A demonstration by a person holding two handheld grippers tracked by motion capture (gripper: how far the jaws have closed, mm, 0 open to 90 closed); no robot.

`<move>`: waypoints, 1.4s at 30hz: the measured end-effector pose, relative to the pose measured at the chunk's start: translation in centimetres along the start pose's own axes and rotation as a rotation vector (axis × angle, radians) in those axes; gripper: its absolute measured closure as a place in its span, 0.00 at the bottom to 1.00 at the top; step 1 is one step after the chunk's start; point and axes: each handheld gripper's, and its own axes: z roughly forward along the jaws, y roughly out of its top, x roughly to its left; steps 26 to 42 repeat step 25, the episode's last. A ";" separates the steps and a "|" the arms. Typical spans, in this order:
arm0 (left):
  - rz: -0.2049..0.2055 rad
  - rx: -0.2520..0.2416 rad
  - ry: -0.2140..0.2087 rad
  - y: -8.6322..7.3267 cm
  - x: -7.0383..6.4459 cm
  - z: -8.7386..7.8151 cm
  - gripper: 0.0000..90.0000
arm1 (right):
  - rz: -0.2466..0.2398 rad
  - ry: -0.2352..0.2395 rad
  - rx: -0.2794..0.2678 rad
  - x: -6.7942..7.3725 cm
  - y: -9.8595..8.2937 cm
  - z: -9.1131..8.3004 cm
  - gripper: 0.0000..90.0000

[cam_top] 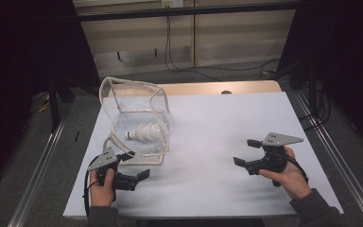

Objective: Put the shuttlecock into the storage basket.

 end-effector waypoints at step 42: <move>0.001 0.002 0.002 0.1 0.0 0.1 0.03 | 0.012 -0.046 -0.023 -0.7 -2.1 -2.0 0.08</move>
